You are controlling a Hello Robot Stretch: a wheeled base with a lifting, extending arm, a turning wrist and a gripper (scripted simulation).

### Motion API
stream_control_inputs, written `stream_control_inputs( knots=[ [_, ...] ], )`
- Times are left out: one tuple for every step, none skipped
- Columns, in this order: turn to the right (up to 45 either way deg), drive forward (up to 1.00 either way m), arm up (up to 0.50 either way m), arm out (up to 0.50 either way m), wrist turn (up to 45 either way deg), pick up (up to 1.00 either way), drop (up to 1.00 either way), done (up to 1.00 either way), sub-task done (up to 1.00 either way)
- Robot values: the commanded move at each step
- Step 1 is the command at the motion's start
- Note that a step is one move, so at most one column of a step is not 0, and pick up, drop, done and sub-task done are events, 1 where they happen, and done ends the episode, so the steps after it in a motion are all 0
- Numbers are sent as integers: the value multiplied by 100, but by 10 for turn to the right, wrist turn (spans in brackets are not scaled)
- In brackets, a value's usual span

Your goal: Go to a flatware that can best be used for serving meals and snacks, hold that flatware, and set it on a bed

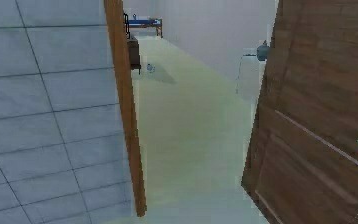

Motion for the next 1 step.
stream_control_inputs(
  knots=[
    [0,95,0,0,0,0,0,0,0]
  ],
)
